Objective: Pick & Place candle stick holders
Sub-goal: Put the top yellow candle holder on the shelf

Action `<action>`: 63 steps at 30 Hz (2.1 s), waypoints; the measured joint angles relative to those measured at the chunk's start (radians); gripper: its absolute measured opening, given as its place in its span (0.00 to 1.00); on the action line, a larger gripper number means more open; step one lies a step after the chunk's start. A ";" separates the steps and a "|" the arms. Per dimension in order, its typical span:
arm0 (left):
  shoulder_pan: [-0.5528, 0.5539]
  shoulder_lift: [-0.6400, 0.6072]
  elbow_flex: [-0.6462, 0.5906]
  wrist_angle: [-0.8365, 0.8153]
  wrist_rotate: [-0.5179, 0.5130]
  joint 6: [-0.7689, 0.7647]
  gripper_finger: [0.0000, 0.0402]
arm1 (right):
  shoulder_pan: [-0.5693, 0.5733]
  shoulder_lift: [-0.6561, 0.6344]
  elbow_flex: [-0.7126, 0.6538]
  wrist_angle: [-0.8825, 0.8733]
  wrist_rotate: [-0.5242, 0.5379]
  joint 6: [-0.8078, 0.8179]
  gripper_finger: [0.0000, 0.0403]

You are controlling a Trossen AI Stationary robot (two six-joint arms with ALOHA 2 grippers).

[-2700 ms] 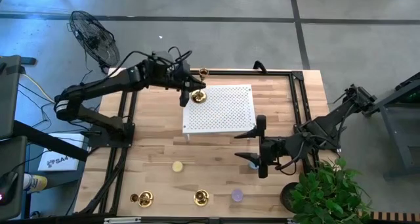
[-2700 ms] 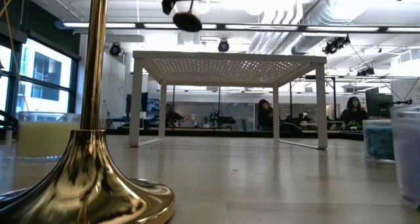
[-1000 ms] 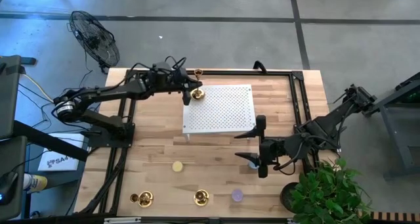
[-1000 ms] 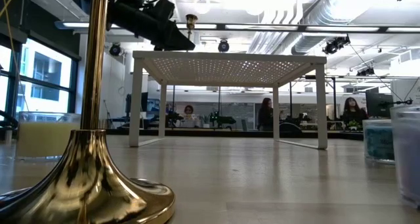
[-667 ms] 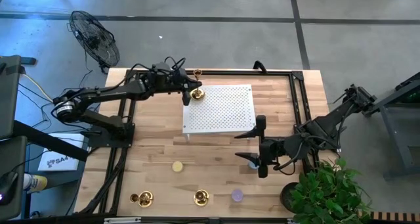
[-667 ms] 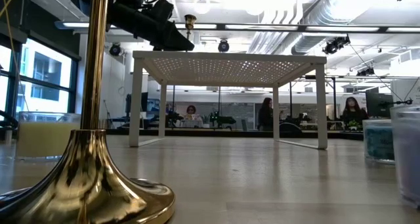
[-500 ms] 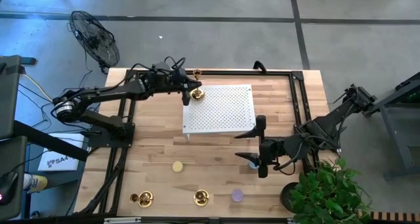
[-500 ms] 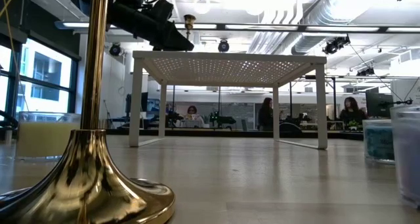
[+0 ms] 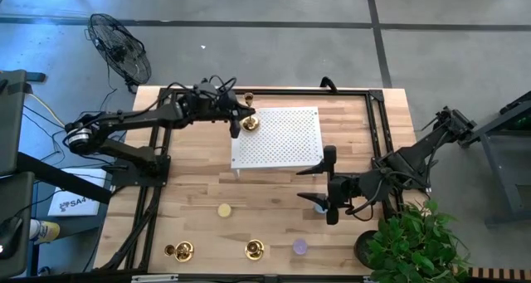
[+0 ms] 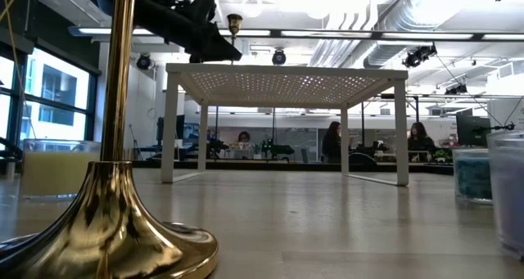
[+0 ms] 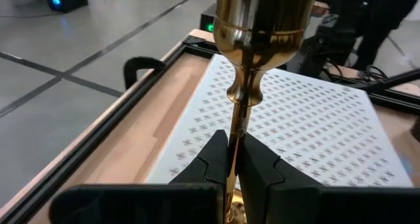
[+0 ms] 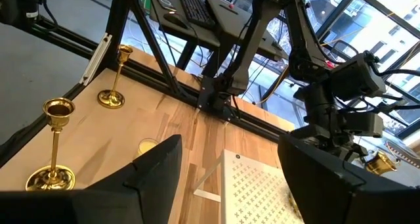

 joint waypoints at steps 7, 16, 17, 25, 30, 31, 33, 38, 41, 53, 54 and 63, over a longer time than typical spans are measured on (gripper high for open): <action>-0.009 0.000 0.000 -0.037 -0.031 0.011 0.02 | 0.000 0.000 0.000 0.000 0.000 0.000 0.61; -0.010 0.001 0.000 -0.074 -0.068 0.021 0.02 | 0.000 0.000 0.000 0.001 0.000 0.001 0.61; -0.010 0.001 0.000 -0.074 -0.065 0.021 0.02 | 0.000 0.000 0.000 0.001 0.000 0.001 0.61; -0.009 0.005 -0.005 -0.104 -0.031 -0.011 0.10 | 0.000 0.000 0.000 0.001 0.000 0.001 0.61; -0.009 0.004 -0.004 -0.142 -0.034 -0.009 0.09 | 0.000 0.000 0.000 0.001 0.000 0.001 0.61; -0.009 0.005 -0.004 -0.141 -0.033 -0.007 0.09 | 0.000 0.000 0.000 0.001 0.000 0.001 0.61; -0.009 0.004 -0.004 -0.141 -0.033 -0.006 0.08 | 0.000 0.000 0.000 0.001 0.001 0.001 0.61; -0.009 0.005 -0.005 -0.124 -0.027 -0.006 0.08 | 0.000 0.000 0.000 0.001 0.007 0.001 0.61; -0.009 0.005 -0.005 -0.123 -0.022 -0.006 0.08 | 0.000 0.000 0.000 0.001 0.007 0.005 0.61; -0.008 0.004 -0.005 -0.117 0.029 -0.044 0.08 | -0.012 0.000 0.000 0.001 -0.002 0.005 0.61; -0.008 0.004 -0.005 -0.117 0.039 -0.049 0.08 | -0.016 0.000 0.000 0.001 -0.003 0.005 0.61; -0.008 0.004 -0.003 -0.124 0.051 -0.051 0.08 | -0.045 0.000 0.000 0.000 -0.038 0.008 0.61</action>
